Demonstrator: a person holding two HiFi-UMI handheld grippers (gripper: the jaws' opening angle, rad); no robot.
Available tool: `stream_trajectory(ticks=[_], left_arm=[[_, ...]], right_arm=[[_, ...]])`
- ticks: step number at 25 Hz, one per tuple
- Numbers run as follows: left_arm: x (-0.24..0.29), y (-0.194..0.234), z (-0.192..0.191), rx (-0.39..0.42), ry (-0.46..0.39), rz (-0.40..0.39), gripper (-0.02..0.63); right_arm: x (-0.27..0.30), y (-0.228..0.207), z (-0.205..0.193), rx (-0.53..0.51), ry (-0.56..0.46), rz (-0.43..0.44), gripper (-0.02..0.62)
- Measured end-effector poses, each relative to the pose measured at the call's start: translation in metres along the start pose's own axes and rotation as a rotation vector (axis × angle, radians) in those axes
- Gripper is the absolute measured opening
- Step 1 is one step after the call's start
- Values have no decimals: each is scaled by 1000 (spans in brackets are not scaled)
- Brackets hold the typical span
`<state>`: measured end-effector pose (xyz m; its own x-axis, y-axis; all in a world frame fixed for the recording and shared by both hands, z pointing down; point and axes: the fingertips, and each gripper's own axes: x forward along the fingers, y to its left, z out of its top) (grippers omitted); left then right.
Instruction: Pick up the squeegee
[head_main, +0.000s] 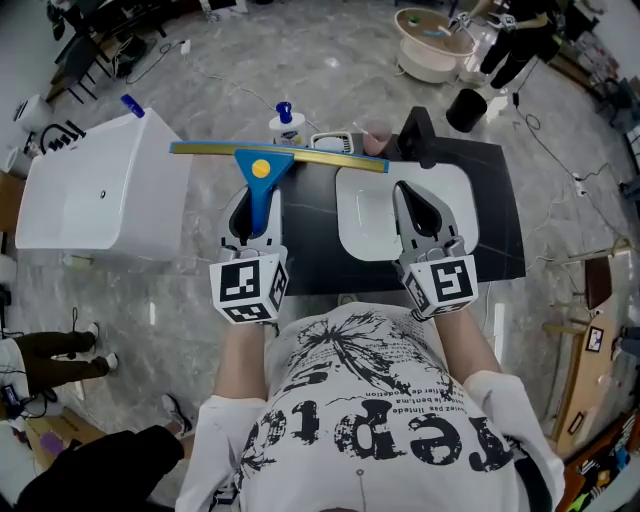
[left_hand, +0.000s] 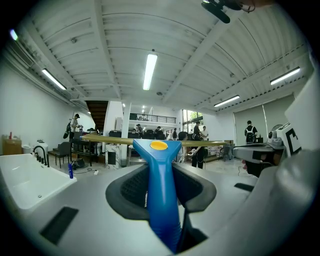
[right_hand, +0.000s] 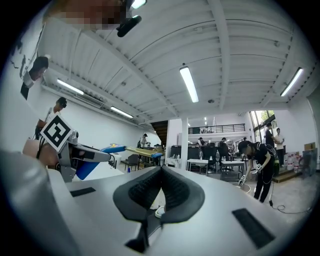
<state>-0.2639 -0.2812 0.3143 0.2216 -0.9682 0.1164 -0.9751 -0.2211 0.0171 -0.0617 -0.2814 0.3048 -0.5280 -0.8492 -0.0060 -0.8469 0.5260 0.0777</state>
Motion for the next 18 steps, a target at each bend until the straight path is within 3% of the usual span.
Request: stream_trajectory(ticks=[18], left_arm=[[5,-12,0,4,-13,-26,140]], right_arm=[[-4,-5,-7,-38,24,-6,12]])
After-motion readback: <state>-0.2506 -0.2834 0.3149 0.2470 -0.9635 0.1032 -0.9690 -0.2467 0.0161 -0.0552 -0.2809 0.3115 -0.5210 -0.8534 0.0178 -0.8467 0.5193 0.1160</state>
